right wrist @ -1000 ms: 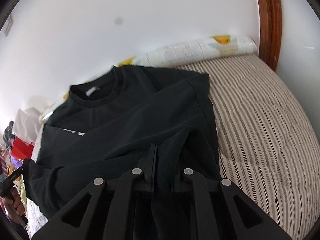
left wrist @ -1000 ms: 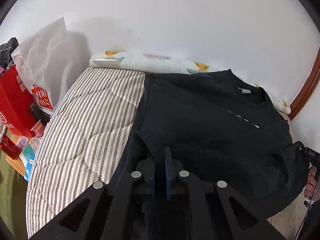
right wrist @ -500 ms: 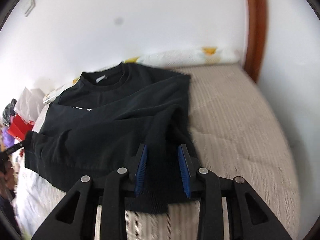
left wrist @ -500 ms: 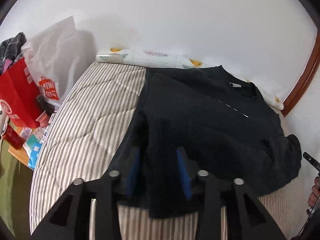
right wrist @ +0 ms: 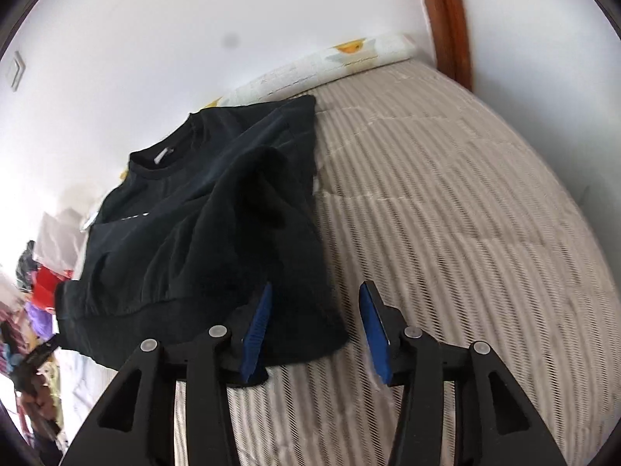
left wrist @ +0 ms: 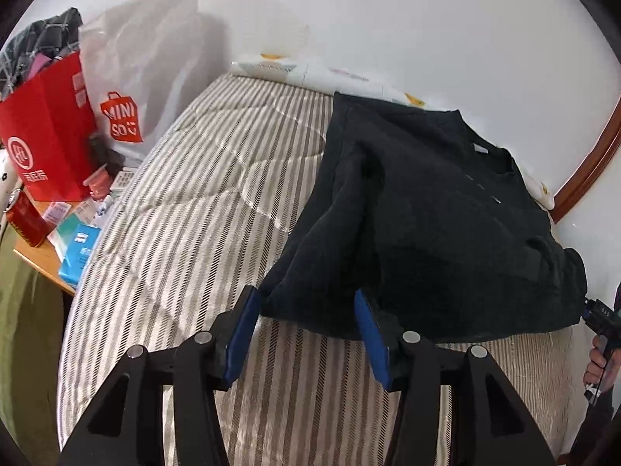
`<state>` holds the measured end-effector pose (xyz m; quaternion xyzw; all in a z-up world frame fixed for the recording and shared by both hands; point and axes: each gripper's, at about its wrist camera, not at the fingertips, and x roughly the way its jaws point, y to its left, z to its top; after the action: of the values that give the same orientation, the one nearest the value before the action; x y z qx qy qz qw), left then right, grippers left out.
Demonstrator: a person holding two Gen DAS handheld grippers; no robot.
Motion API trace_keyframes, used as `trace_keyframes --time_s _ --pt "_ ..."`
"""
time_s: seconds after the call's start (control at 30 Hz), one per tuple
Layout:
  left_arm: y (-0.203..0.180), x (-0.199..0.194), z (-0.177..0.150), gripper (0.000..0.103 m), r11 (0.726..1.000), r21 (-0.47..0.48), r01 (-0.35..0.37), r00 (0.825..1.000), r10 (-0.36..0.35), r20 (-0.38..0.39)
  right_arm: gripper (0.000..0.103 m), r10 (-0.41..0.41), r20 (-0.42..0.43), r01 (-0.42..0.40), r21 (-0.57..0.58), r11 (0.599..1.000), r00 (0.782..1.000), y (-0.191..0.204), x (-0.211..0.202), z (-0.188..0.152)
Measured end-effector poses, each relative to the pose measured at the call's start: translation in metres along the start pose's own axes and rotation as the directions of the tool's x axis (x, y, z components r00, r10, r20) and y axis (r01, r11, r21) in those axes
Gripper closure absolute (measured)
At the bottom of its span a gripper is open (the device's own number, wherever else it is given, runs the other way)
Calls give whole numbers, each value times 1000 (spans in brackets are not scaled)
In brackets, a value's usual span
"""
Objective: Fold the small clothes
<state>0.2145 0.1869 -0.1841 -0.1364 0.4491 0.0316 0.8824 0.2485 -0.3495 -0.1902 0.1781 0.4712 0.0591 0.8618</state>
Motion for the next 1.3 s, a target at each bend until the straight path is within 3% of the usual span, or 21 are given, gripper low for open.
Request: trace_keyframes --time_s 0.27,0.33,0.37,0.4,0.43,0.53,0.73,1.07,1.3 --pt "-3 25 9 54 1000 17 2 1000 -1 -26 57 -43 -40 42 -27 999 998 11 21 8" --pt "-5 28 9 54 1000 24 -2 1000 3 -29 63 -46 -36 44 -58 997 998 15 21 7" --pt "-6 30 9 54 1000 26 -8 1000 8 -27 75 -27 -38 25 -65 998 999 17 21 7" --pt "-7 30 8 57 1000 26 -13 1000 14 -25 77 -39 -32 36 -74 997 999 19 20 6" --pt "-7 30 8 70 1000 27 -11 1000 11 -18 79 -52 -27 49 -89 995 998 22 19 5" --pt "-8 24 6 87 1000 -4 22 1000 -22 -20 90 -65 0 64 -111 992 998 25 10 2" --pt "-14 -2 -7 90 1000 23 2 1000 -2 5 92 -50 35 54 -115 992 998 27 -10 -13" --pt "-24 -49 -68 90 996 87 -35 999 35 3 92 -52 38 57 -139 989 998 20 -58 -53" --pt "-27 -74 -102 90 995 93 -24 1000 23 10 92 -75 47 80 -133 988 996 12 -82 -82"
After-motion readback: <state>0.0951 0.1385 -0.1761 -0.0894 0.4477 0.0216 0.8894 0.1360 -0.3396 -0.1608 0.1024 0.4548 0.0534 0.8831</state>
